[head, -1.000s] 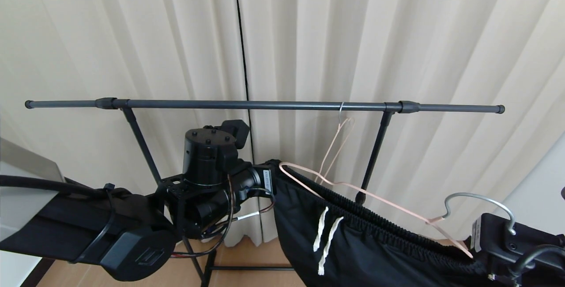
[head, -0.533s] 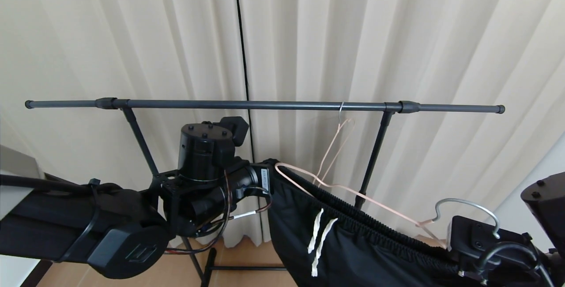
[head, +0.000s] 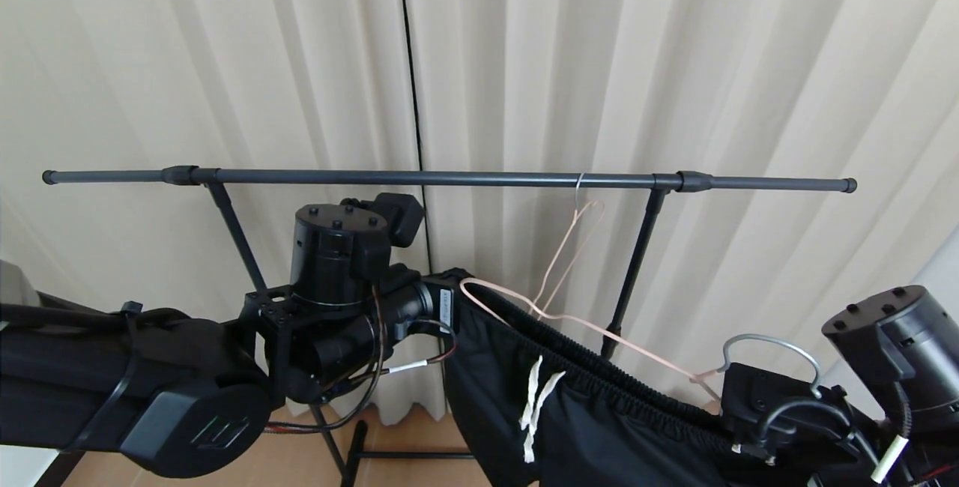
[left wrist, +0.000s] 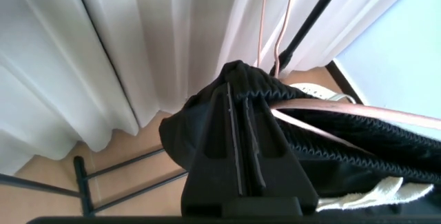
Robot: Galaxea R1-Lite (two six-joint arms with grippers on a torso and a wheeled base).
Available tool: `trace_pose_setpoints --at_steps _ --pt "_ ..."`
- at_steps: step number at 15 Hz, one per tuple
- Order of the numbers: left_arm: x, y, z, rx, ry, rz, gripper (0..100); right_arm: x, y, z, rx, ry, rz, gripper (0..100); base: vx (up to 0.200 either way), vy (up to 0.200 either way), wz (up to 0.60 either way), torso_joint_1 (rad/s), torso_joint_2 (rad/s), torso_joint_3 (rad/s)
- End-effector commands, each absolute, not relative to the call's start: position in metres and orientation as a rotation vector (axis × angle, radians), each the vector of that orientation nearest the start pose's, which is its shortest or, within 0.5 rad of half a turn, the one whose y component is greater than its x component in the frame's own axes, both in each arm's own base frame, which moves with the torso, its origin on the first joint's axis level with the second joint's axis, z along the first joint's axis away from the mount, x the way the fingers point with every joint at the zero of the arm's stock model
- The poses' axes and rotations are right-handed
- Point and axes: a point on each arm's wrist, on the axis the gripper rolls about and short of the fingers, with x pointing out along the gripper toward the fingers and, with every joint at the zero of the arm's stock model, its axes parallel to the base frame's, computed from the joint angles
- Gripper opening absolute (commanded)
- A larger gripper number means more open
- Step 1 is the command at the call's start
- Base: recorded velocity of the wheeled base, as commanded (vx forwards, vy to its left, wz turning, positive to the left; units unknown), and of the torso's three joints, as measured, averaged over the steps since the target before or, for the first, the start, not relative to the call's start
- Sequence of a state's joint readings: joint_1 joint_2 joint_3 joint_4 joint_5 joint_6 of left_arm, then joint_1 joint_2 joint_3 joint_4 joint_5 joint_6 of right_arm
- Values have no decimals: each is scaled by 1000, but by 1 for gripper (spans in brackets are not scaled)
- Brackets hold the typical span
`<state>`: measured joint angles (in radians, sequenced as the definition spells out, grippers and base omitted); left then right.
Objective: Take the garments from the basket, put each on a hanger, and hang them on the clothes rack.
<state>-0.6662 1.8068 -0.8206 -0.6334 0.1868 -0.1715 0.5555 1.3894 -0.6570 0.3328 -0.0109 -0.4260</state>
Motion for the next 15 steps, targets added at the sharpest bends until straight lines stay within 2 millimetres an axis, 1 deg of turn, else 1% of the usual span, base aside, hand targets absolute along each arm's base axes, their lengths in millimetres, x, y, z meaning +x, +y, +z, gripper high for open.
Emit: trace_pose_setpoints --at_steps 1,4,7,8,13,15 --pt "256 -196 158 -11 347 -446 0 161 97 139 -680 966 704 0 0 0 0 0 0 0" --pt "255 -195 159 24 335 -431 0 172 99 134 -676 995 694 0 0 0 0 0 0 0" --pt "257 -193 158 61 336 -384 0 173 97 134 -669 1002 682 0 0 0 0 0 0 0" --pt "256 -191 159 97 355 -363 0 173 96 134 -666 1004 677 0 0 0 0 0 0 0" --pt "257 -195 194 152 418 -342 0 176 96 131 -669 1021 670 0 0 0 0 0 0 0" --pt "253 -200 204 183 433 -355 0 178 97 127 -673 1035 673 0 0 0 0 0 0 0"
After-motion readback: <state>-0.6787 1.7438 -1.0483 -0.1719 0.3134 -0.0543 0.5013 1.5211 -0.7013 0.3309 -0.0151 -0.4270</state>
